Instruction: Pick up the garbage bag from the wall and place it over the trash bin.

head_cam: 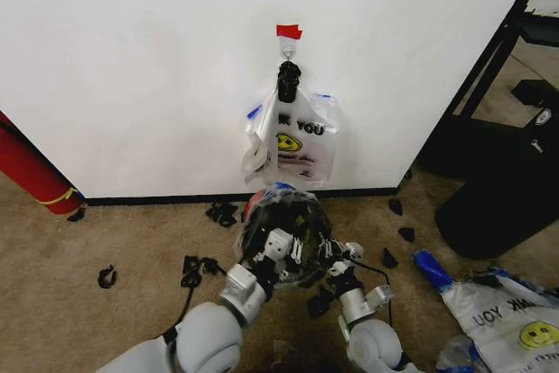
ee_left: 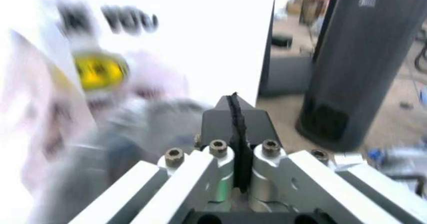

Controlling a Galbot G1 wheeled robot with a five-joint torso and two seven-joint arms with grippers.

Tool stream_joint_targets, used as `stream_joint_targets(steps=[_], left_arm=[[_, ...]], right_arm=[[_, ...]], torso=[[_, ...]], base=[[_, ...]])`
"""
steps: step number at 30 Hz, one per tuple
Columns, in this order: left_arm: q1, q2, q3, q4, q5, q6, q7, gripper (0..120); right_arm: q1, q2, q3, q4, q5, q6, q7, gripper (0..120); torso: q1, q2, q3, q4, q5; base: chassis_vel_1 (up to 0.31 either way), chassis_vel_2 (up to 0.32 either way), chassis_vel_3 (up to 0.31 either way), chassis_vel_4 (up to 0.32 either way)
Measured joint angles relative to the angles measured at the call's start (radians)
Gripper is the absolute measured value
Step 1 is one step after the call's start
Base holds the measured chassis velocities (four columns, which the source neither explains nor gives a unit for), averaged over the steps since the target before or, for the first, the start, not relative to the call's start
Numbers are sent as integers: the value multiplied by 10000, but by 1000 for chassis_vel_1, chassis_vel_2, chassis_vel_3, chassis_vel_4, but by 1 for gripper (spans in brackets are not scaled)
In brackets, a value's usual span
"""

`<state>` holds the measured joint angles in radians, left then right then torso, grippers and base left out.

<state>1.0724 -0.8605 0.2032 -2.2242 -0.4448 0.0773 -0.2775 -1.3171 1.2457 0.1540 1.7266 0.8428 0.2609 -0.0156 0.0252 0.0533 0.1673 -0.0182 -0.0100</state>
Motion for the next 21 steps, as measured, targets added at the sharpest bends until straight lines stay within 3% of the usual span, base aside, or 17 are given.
stream_joint_targets(steps=[5, 9, 10, 15, 18, 21], left_arm=[[1238, 799, -1881, -286, 542, -1107, 2078, 21], [1575, 1230, -2351, -313, 555, -1113, 2335, 31], [1647, 1446, -2542, -157, 543, -958, 2430, 39], [1470, 1671, -2611, 687, 233, -764, 2992, 52], [1269, 1643, -2486, 1415, -248, -444, 3625, 68], [1205, 1576, -2422, 1649, -333, -345, 3756, 74]], right_arm=[[-236, -241, 436, 749, 1618, -640, 844, 0], [-311, -236, 627, 952, 1949, -717, 1203, 0], [-358, -206, 715, 1101, 2098, -751, 1523, 0], [-464, -110, 798, 1607, 2289, -883, 2325, 0], [-605, -82, 819, 2119, 2286, -1002, 2853, 0], [-668, -90, 824, 2260, 2228, -1018, 2956, 0]], torso=[[0, 0, 0, 3, -3], [0, 0, 0, 2, 0], [0, 0, -1, 2, 1], [0, 0, 0, 1, -1], [0, 0, 0, 1, -2], [0, 0, 0, 1, -2]], base=[[0, 0, 0, 0], [0, 0, 0, 0], [0, 0, 0, 0], [0, 0, 0, 0], [0, 0, 0, 0], [0, 0, 0, 0]])
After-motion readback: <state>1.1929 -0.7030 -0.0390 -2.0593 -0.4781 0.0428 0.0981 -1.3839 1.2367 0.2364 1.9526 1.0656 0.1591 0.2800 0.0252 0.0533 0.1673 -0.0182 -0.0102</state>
